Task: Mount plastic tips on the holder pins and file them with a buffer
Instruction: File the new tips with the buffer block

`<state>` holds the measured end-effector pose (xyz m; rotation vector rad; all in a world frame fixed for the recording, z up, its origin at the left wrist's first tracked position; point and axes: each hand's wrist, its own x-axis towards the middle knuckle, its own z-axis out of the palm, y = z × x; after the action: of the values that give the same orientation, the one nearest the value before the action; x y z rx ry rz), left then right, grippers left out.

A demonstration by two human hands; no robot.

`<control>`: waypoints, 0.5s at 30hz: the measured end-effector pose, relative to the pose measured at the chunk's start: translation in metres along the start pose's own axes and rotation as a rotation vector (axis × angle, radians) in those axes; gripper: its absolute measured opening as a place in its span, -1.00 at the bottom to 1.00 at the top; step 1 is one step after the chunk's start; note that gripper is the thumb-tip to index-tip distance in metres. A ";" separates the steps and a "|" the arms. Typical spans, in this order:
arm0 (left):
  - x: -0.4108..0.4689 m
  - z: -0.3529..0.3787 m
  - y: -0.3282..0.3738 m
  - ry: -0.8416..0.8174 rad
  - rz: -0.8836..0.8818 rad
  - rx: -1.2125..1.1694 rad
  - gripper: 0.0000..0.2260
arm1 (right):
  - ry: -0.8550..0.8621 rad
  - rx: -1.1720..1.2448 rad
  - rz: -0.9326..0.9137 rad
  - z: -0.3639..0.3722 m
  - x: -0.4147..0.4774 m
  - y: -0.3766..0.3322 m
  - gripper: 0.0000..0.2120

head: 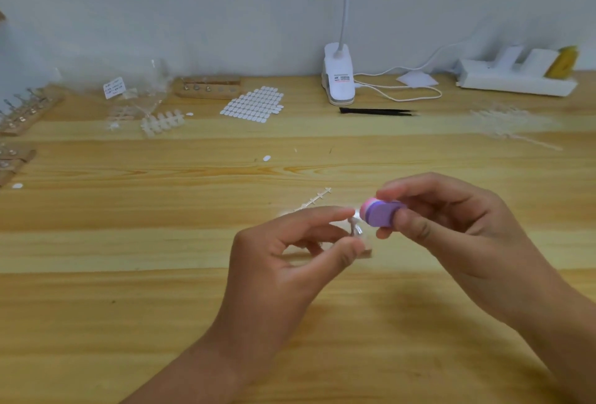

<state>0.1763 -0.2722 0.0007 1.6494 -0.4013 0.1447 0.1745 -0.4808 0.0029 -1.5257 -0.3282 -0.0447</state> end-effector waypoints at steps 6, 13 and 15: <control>-0.003 0.001 0.001 -0.032 0.017 -0.049 -0.68 | 0.035 0.041 -0.036 0.014 -0.001 0.001 -0.77; -0.004 -0.001 -0.003 -0.042 -0.007 -0.036 -0.70 | 0.100 -0.121 -0.145 0.021 -0.003 0.002 -0.75; -0.004 -0.001 -0.003 -0.049 -0.020 -0.043 -0.71 | 0.140 -0.185 -0.157 0.023 -0.003 0.003 -0.76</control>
<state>0.1741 -0.2704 -0.0036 1.6166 -0.4225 0.0803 0.1681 -0.4589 -0.0002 -1.6673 -0.3385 -0.3115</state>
